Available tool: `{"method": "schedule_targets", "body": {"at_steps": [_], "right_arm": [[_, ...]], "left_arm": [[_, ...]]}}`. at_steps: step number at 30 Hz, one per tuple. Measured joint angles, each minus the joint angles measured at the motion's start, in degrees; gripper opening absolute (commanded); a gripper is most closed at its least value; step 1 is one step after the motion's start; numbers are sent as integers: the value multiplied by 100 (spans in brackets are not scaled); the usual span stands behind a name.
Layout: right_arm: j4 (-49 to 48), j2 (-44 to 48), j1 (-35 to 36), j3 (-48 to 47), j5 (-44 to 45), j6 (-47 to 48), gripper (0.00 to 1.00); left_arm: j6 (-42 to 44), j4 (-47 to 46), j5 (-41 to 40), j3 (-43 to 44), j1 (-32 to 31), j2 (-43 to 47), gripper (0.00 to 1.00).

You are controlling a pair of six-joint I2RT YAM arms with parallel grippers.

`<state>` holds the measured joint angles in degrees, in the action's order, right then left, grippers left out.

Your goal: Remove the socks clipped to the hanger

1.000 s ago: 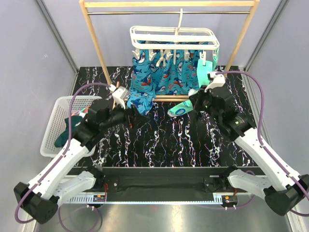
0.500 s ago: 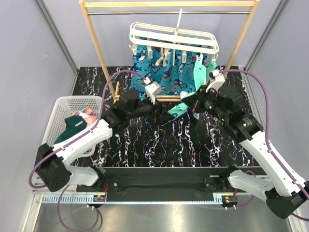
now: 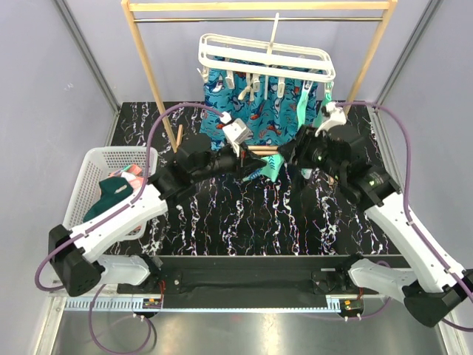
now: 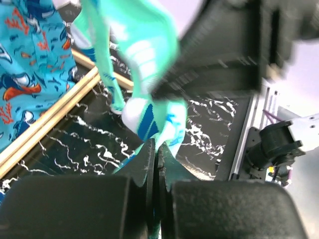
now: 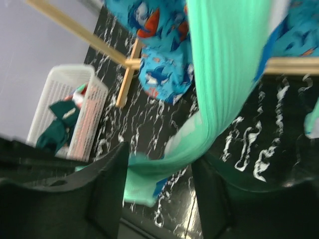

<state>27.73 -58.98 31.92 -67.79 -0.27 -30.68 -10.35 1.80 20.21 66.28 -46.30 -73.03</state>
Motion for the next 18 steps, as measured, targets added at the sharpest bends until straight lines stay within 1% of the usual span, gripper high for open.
{"method": "schedule_targets", "body": {"at_steps": [1, 3, 4, 7, 12, 15, 18], "right_arm": [[243, -118, 0, -376, 221, 61, 65], [450, -345, 0, -833, 492, 129, 68], [553, -459, 0, -1139, 693, 155, 71], [835, -780, 0, -1965, 1311, 264, 75], [1272, -1631, 0, -3259, 2175, 533, 76], [1449, -2168, 0, -3838, 2533, 726, 76], [1552, -2564, 0, -4210, 2879, 966, 75]], "left_arm": [[0, 4, -68, -11, -39, 81, 0], [24, 2, -205, -11, -116, 192, 0], [46, 7, -278, -11, -144, 225, 0], [125, 24, -542, -13, -203, 306, 0], [208, 66, -874, -48, -249, 485, 0], [321, 74, -1126, -116, -382, 579, 0], [442, 177, -1305, -136, -595, 575, 0]]}}
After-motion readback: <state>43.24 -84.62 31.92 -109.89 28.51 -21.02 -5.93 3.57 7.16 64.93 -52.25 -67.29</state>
